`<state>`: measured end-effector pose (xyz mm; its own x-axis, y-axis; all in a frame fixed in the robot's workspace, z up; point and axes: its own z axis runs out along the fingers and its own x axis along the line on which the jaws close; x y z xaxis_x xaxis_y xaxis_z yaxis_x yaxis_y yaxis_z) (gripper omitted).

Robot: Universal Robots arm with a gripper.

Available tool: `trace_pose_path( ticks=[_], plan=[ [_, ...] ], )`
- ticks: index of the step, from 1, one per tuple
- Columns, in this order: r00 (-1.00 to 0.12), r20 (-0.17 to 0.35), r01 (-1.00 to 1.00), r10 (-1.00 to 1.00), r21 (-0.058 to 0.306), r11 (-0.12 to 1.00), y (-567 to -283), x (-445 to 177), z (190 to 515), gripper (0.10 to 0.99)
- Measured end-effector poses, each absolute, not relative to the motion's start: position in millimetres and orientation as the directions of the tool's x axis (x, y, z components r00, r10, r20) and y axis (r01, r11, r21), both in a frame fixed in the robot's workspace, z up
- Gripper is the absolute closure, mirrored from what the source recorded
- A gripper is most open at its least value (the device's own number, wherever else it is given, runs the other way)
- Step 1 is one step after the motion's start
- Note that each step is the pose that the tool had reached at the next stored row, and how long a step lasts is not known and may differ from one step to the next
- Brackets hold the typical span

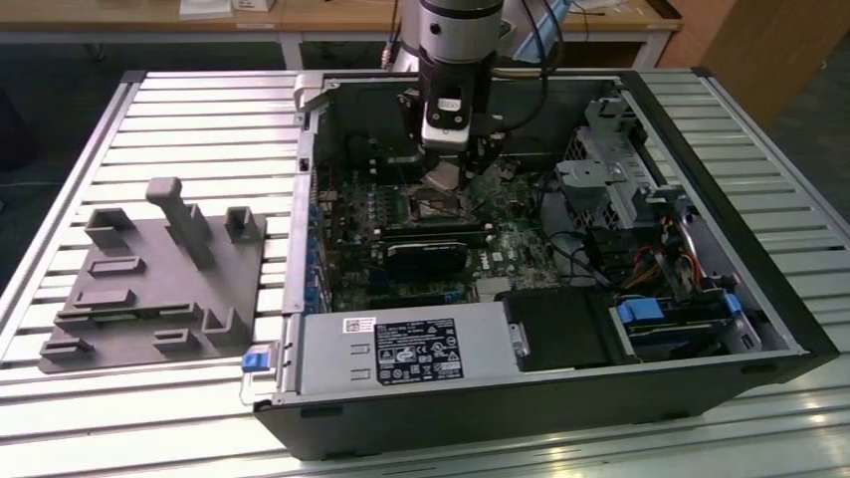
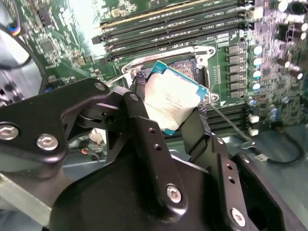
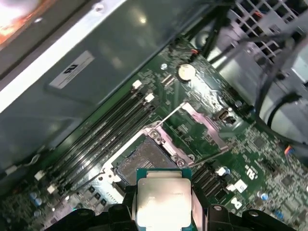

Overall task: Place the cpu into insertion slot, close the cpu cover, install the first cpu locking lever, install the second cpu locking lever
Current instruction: 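Place the cpu into insertion slot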

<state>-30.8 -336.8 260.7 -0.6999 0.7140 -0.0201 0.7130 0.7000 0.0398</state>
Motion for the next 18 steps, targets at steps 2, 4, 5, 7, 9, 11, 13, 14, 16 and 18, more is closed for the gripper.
trace_pose_path(
  ticks=[2,4,5,7,9,11,13,14,16,18],
  plan=[
    [-0.675,-0.02,0.737,0.738,0.04,0.675,-336.8,-30.8,260.6,0.549],
    [-0.649,-0.02,0.76,0.761,0.04,0.649,-336.8,-30.8,260.5,0.549],
    [-0.635,-0.02,0.771,0.772,0.039,0.635,-336.8,-30.8,260.4,0.549],
    [-0.609,-0.021,0.792,0.793,0.039,0.609,-336.8,-30.8,260.3,0.549],
    [-0.581,-0.021,0.812,0.813,0.039,0.582,-336.8,-30.8,260.2,0.549],
    [-0.554,-0.021,0.831,0.832,0.039,0.554,-336.7,-30.8,260.1,0.549],
    [-0.525,-0.022,0.85,0.851,0.039,0.526,-336.8,-30.8,260.0,0.549],
    [-0.511,-0.022,0.858,0.859,0.038,0.512,-336.8,-30.8,260.0,0.549],
    [-0.483,-0.023,0.874,0.875,0.038,0.484,-336.8,-30.8,259.9,0.549],
    [-0.455,-0.023,0.889,0.89,0.038,0.456,-336.8,-30.8,259.8,0.549]
  ],
)
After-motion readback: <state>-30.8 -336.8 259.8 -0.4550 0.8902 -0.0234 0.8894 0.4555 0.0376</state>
